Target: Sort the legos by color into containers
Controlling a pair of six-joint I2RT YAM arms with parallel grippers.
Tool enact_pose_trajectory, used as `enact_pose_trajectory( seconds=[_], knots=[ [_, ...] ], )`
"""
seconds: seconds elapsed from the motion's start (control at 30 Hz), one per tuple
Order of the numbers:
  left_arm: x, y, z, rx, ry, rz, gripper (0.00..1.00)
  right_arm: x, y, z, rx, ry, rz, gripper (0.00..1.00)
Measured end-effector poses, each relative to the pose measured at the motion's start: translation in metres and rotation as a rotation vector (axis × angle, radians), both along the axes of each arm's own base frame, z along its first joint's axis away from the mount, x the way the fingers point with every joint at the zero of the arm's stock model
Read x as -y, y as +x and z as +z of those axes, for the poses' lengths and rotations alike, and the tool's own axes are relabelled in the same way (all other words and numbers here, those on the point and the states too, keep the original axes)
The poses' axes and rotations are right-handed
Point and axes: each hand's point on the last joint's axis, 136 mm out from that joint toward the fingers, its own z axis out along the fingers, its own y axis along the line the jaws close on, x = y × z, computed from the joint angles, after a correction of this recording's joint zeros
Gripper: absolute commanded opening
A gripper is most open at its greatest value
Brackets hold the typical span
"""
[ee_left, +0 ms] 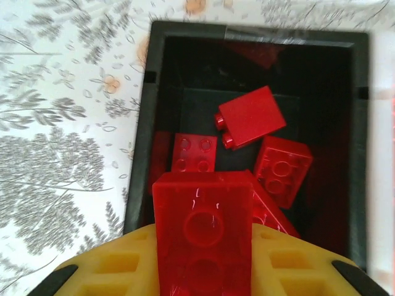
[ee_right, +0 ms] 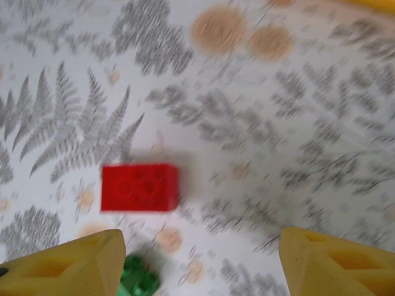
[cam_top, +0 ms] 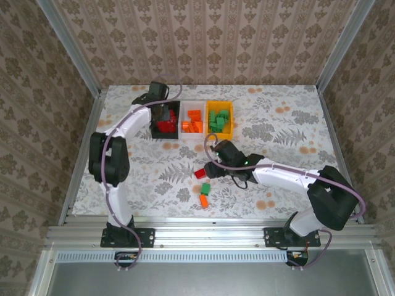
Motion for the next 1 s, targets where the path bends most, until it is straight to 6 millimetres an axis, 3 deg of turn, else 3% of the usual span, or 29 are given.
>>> enact_pose_trajectory(
  seconds=[0.13,0.3,0.37,0.47,0.63,0.7,0.8,0.93,1.0],
  knots=[
    [0.006,0.004,-0.024,-0.062,-0.005,-0.039,0.47,-0.008,-0.021,-0.007,-0.035,-0.003,0.023,0.70],
    [0.024,0.006,-0.012,-0.043,-0.079,-0.115,0.80,-0.011,-0.035,-0.012,-0.079,-0.007,-0.010,0.72],
    [0.033,-0.002,0.001,-0.020,-0.141,-0.156,0.91,-0.013,-0.040,-0.015,-0.101,0.000,-0.032,0.73],
    [0.043,-0.027,0.031,0.030,-0.225,-0.209,0.99,-0.017,-0.046,-0.023,-0.135,0.003,-0.075,0.73],
    [0.054,-0.089,0.100,0.196,-0.316,-0.295,1.00,-0.027,-0.057,-0.035,-0.173,-0.009,-0.136,0.74],
    [0.058,-0.118,0.113,0.244,-0.344,-0.321,1.00,-0.035,-0.059,-0.035,-0.172,-0.005,-0.157,0.73],
    [0.059,-0.159,0.101,0.253,-0.376,-0.339,1.00,-0.042,-0.061,-0.036,-0.176,0.003,-0.193,0.73],
    [0.044,-0.200,0.054,0.175,-0.386,-0.302,1.00,-0.045,-0.058,-0.047,-0.176,-0.020,-0.264,0.68],
    [0.036,-0.213,0.040,0.153,-0.388,-0.279,1.00,-0.042,-0.058,-0.054,-0.179,-0.040,-0.293,0.63]
  ],
)
